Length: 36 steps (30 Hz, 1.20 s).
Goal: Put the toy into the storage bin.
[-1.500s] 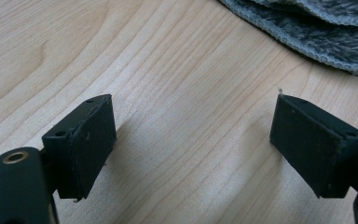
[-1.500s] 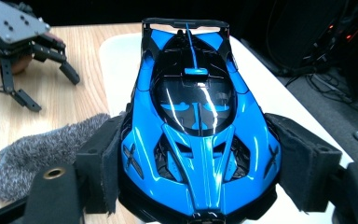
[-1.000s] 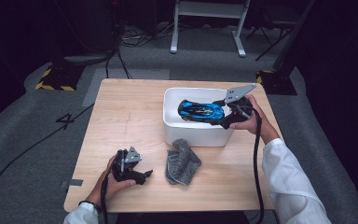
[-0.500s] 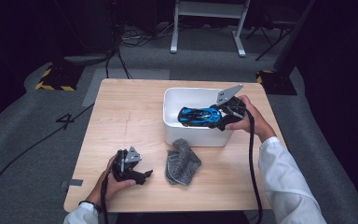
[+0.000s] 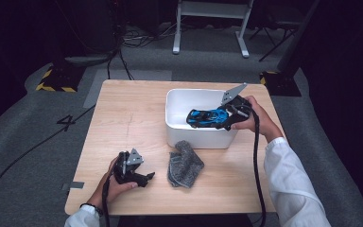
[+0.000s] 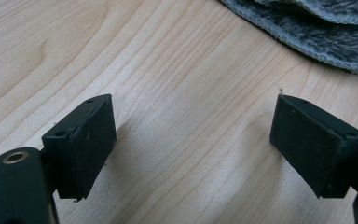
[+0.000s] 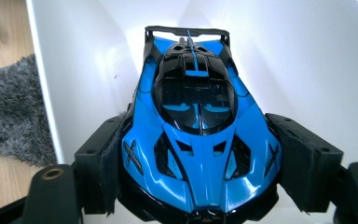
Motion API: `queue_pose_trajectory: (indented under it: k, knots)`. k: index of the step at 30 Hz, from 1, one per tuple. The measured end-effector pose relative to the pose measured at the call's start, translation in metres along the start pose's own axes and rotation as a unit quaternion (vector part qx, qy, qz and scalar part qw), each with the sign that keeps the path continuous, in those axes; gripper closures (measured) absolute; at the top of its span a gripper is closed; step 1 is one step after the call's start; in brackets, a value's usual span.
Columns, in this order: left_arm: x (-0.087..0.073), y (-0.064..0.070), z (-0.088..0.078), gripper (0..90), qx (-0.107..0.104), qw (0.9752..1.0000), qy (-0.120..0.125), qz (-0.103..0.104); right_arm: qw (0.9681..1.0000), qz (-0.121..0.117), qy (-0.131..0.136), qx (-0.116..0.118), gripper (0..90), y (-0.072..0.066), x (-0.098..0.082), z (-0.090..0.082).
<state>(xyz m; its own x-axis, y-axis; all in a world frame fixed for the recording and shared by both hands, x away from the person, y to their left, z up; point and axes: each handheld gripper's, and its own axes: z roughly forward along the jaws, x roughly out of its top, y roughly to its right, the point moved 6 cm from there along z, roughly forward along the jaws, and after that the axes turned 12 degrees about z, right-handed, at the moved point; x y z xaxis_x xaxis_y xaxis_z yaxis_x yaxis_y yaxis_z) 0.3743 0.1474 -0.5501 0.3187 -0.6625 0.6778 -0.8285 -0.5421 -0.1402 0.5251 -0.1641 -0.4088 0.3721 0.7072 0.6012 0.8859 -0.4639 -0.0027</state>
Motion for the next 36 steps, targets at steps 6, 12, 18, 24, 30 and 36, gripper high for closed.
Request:
queue_pose_trajectory:
  k: [6, 12, 18, 24, 30, 36]
  knots:
    - [0.0, 0.0, 0.0, 14.7, 0.0, 1.0, 0.0, 0.0, 0.9998, 0.005, -0.018, -0.004, 26.1, 0.003, -0.003, 0.006]
    - [0.0, 0.0, 0.0, 14.7, 0.0, 1.0, 0.0, 0.0, 0.9996, 0.012, -0.025, -0.01, 26.1, 0.007, -0.005, 0.01]
    - [0.0, 0.0, 0.0, 14.7, 0.0, 1.0, 0.0, 0.0, 0.9983, 0.018, -0.053, -0.014, 26.0, 0.01, -0.01, 0.015]
    - [0.0, 0.0, 0.0, 14.7, 0.0, 1.0, 0.0, 0.0, 0.9978, 0.022, -0.061, -0.016, 25.8, 0.012, -0.01, 0.014]
    - [0.0, 0.0, 0.0, 14.7, 0.0, 1.0, 0.0, 0.0, 0.998, 0.028, -0.048, -0.029, 24.7, 0.014, -0.01, 0.008]
    - [0.0, 0.0, 0.0, 14.7, 0.0, 1.0, 0.0, 0.0, 0.9986, 0.039, -0.024, -0.025, 24.1, 0.015, -0.008, -0.004]
